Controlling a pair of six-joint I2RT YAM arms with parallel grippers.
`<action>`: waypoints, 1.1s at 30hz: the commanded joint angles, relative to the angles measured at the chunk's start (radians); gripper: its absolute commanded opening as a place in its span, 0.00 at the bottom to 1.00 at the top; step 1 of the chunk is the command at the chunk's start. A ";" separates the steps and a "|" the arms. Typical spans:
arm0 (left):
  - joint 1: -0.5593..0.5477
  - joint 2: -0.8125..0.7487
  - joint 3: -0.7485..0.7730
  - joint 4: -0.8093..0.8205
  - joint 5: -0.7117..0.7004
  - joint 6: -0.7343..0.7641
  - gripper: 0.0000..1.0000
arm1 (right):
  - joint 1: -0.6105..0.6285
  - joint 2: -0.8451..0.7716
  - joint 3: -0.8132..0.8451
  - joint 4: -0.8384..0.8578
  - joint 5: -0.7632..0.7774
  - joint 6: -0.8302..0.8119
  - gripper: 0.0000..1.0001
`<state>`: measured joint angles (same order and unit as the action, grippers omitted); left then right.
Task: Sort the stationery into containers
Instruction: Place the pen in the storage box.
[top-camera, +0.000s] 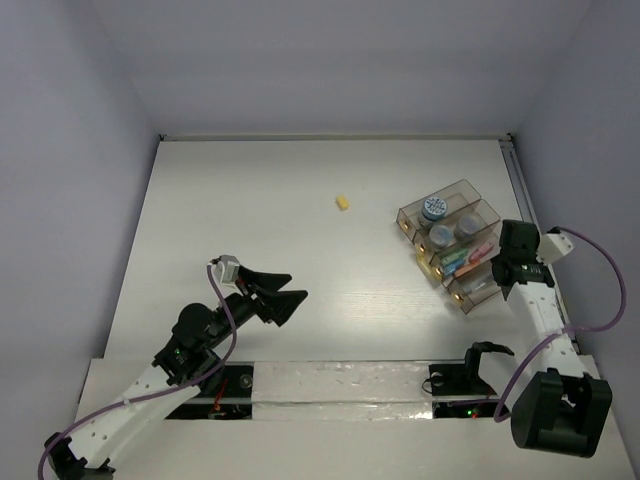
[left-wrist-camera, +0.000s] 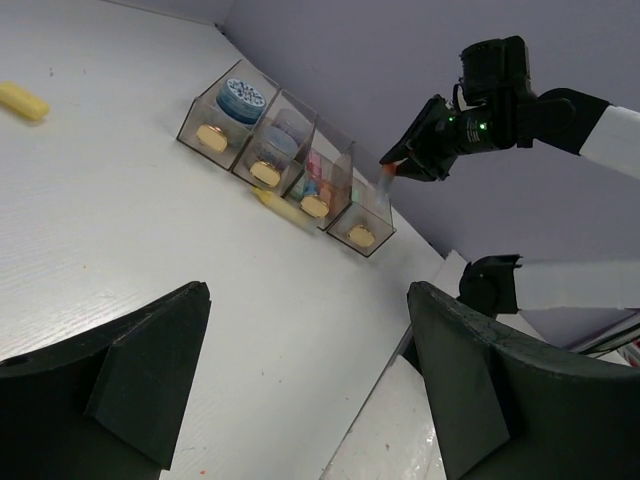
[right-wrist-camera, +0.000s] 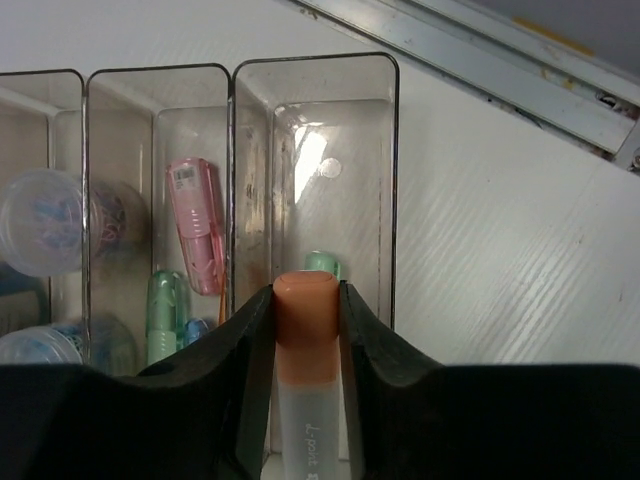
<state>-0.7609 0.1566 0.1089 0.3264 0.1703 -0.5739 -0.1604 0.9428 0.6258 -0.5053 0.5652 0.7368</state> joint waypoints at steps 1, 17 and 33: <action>-0.009 -0.020 0.015 0.014 -0.026 0.002 0.78 | -0.008 -0.001 0.023 -0.039 -0.008 0.041 0.38; -0.009 0.024 0.023 0.007 -0.077 0.019 0.78 | 0.249 -0.061 0.172 -0.068 -0.525 -0.290 0.49; -0.009 0.112 0.048 0.000 -0.160 0.058 0.78 | 0.693 0.327 0.314 -0.189 -0.351 -0.332 0.80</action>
<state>-0.7650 0.2573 0.1127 0.2932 0.0341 -0.5381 0.5087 1.2152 0.8673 -0.6662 0.1165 0.3965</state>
